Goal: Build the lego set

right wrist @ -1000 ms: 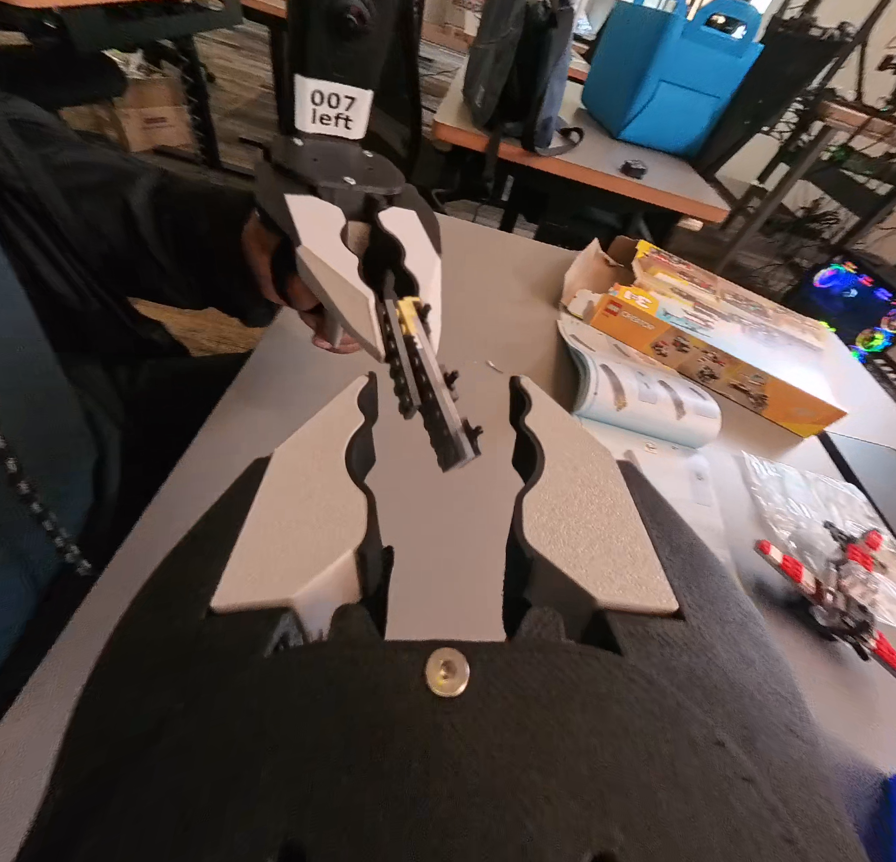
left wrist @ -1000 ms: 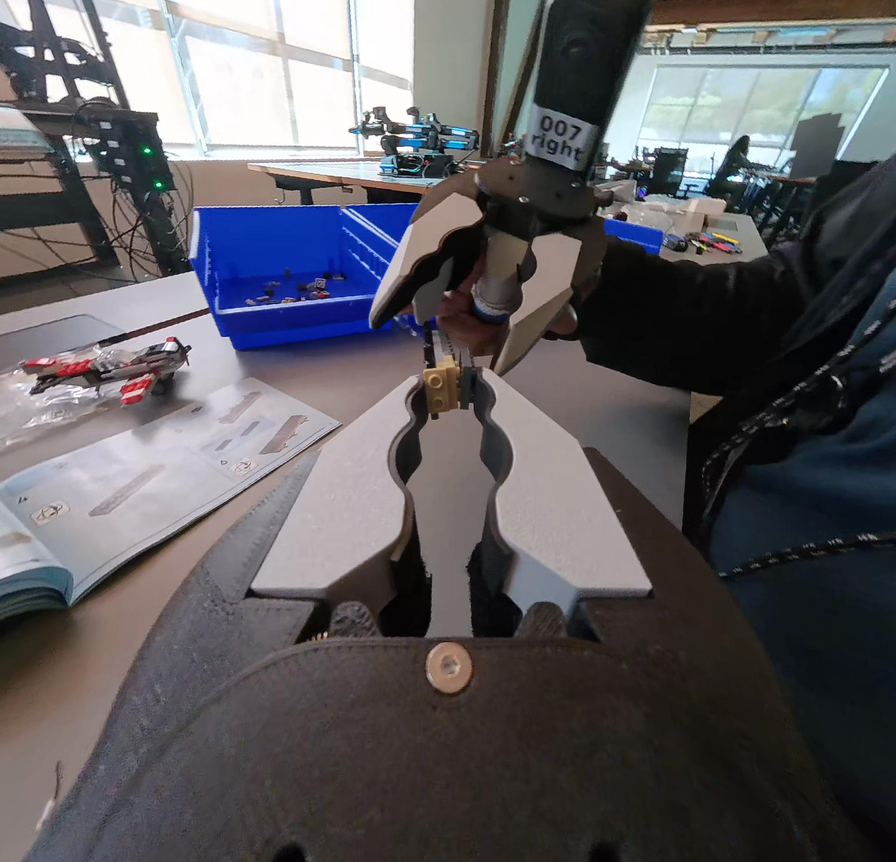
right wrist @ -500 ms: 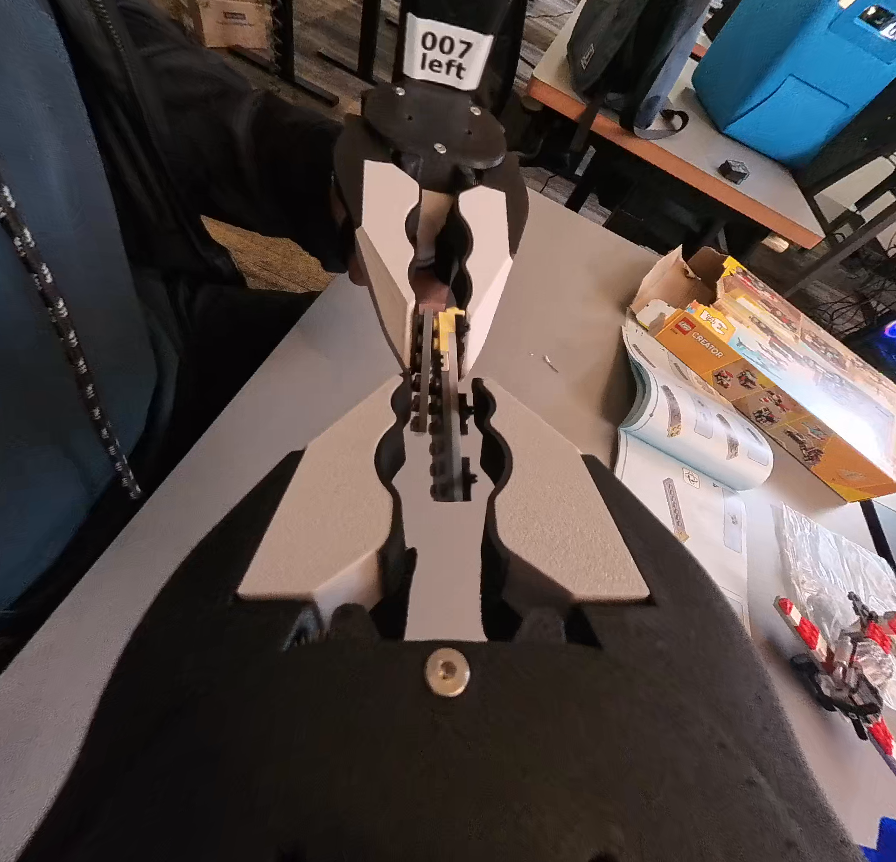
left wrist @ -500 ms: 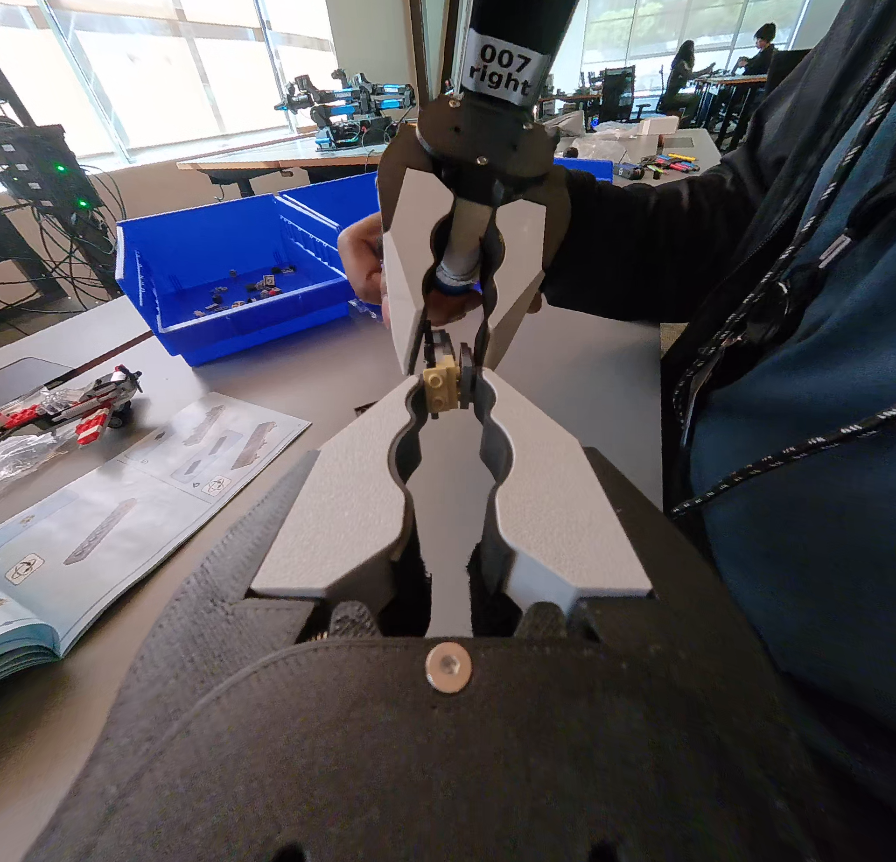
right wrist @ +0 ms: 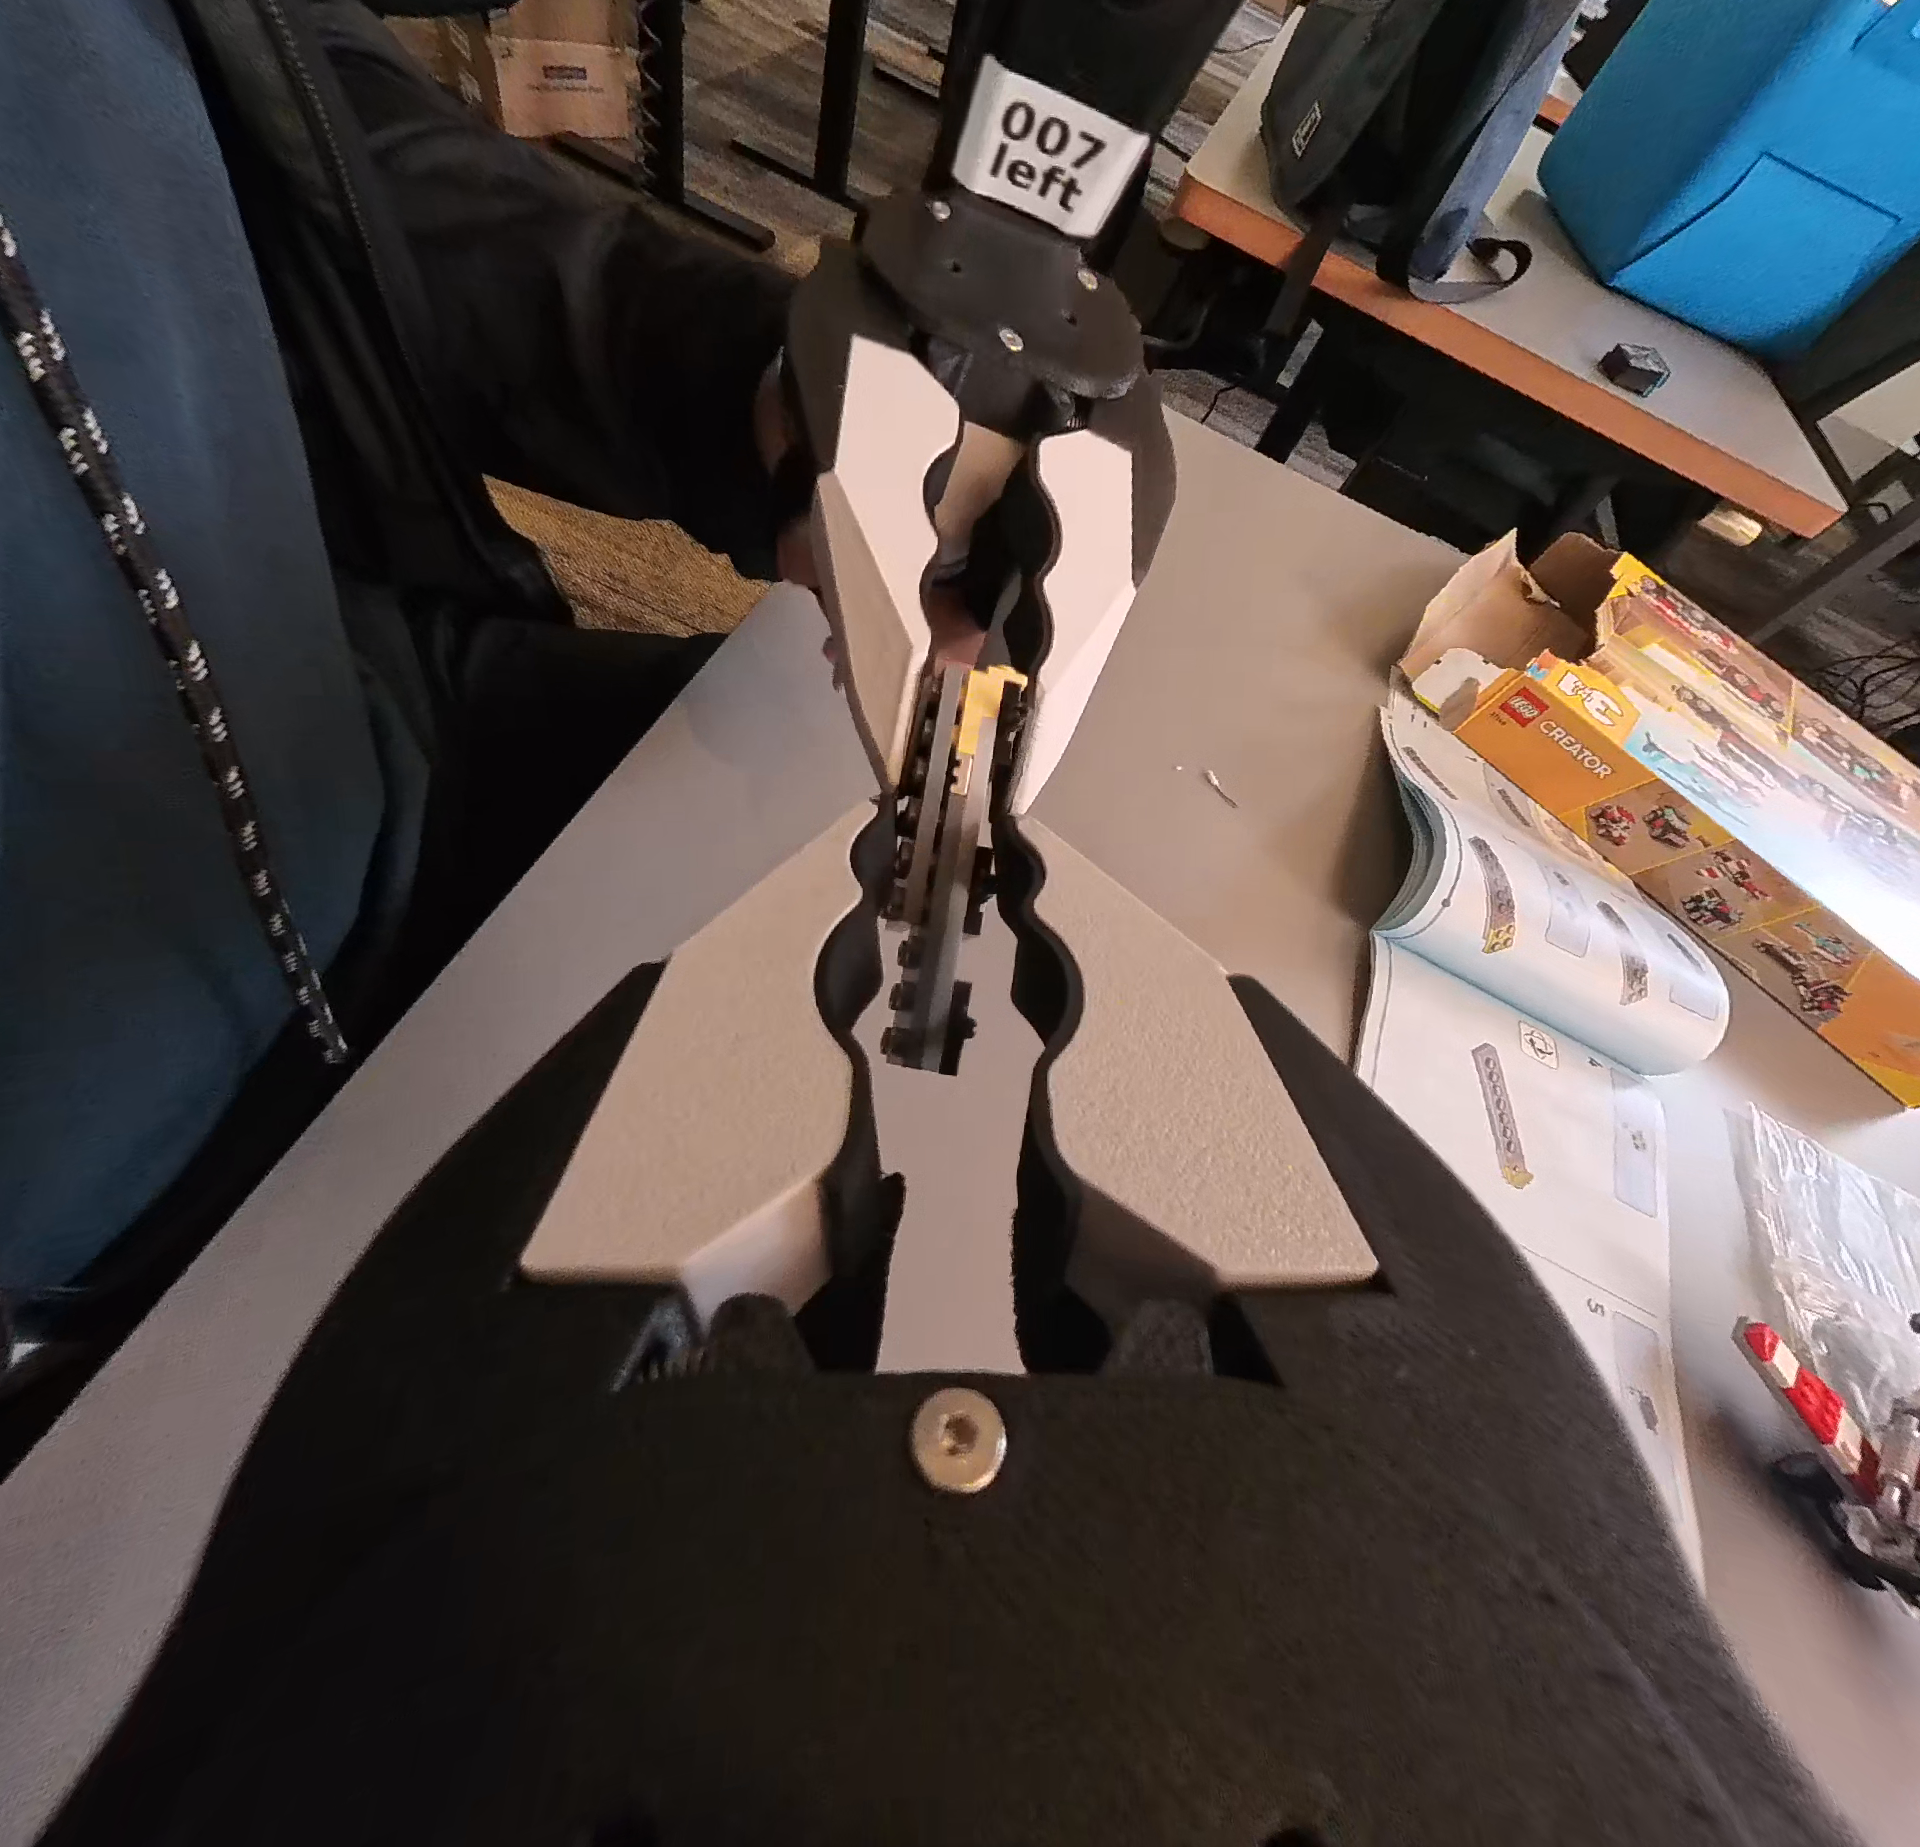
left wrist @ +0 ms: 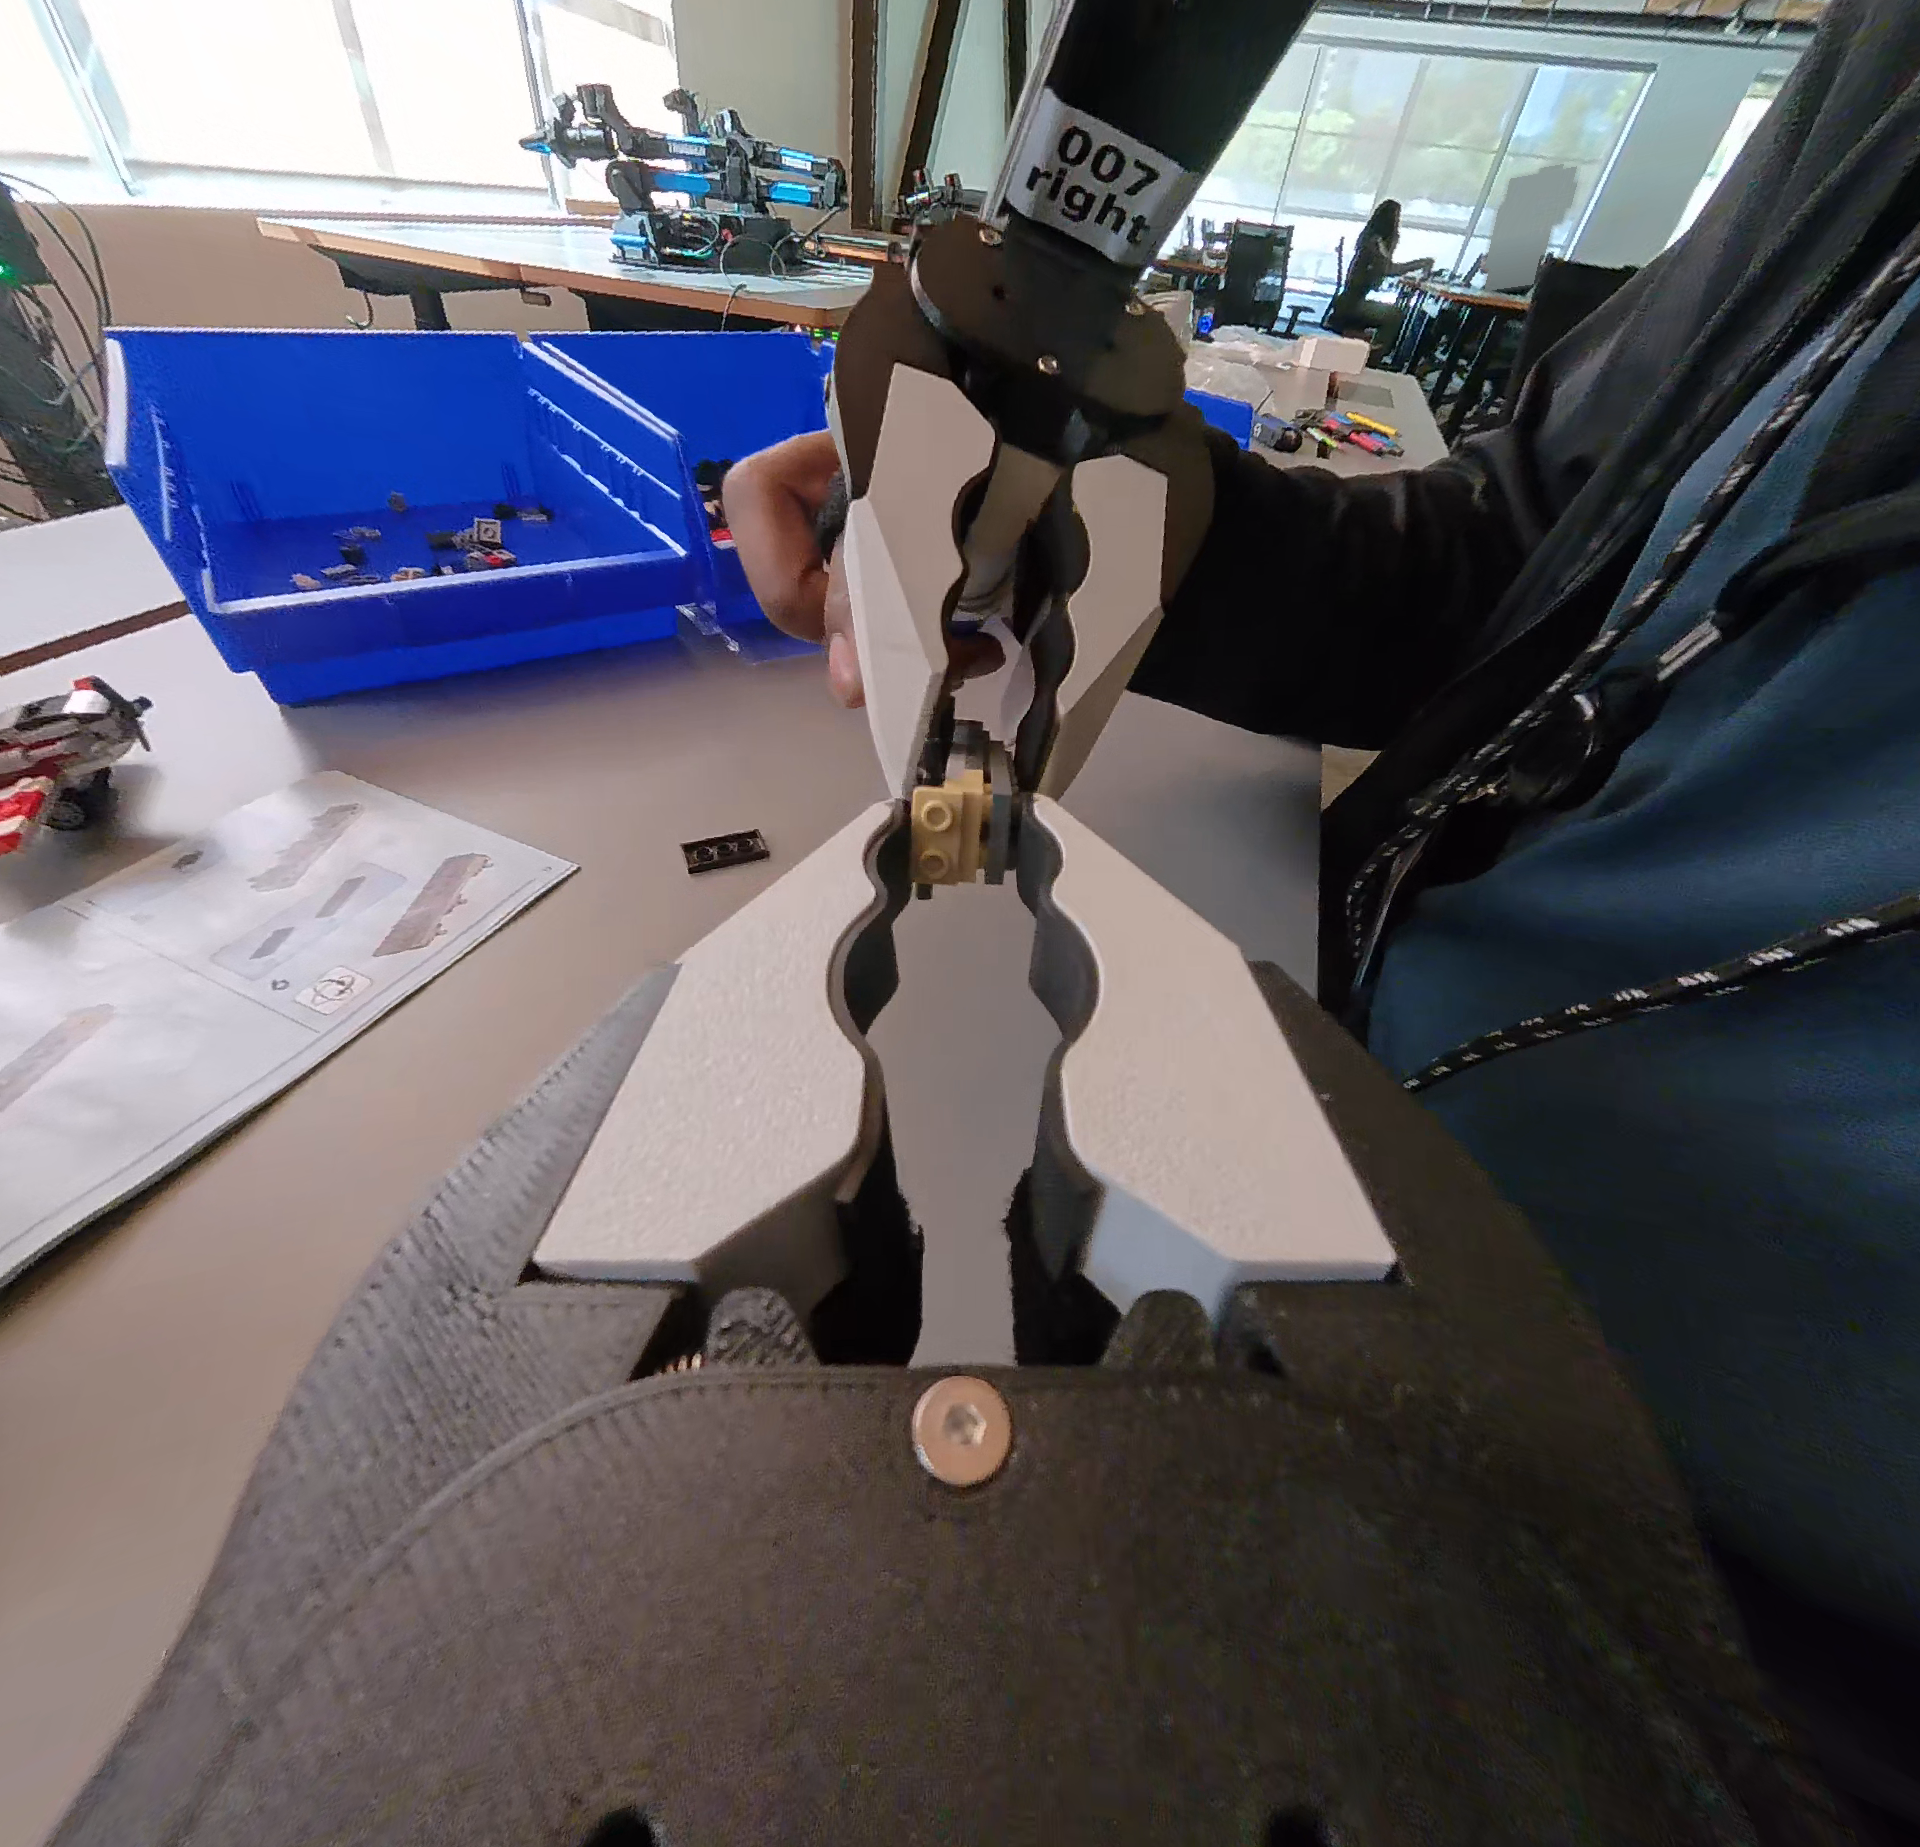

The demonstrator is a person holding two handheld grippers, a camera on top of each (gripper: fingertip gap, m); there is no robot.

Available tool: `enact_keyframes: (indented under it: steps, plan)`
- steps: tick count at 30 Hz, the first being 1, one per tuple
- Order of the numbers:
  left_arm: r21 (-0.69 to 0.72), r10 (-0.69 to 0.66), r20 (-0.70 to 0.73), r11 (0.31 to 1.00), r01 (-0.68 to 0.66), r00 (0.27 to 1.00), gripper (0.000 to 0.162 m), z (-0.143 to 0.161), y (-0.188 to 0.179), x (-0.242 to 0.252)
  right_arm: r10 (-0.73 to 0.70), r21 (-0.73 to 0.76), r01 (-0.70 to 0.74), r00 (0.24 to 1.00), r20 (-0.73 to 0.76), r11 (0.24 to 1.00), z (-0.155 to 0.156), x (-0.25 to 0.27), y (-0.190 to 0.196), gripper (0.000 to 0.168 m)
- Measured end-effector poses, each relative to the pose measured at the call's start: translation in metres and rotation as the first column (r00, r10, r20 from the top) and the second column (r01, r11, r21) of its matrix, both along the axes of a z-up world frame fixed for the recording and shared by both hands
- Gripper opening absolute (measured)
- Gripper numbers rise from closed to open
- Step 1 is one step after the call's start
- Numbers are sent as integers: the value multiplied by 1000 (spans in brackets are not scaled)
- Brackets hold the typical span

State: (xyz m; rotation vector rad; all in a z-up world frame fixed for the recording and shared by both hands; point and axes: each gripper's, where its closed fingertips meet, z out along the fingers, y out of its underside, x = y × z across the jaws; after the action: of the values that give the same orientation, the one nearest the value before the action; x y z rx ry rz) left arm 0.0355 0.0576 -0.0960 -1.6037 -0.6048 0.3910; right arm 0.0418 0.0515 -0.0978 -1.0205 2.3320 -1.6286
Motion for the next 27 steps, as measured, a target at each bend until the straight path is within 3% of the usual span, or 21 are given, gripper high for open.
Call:
enact_keyframes:
  steps: [9, 16, 27]
  plan:
    - [150, -9, 69, 989, -1, 998, 21, 9, -3, -3, -9, -68, 13, 998, 66, 998, 6, -4, -4, 18]
    - [343, 2, 88, 939, -32, 996, 27, 29, -12, -9, -35, -185, 74, 978, 207, 980, 27, -15, -8, 17]
    - [424, 2, 74, 905, -33, 997, 26, 38, -9, -11, 40, -241, 48, 936, 349, 969, 39, -10, -6, 17]
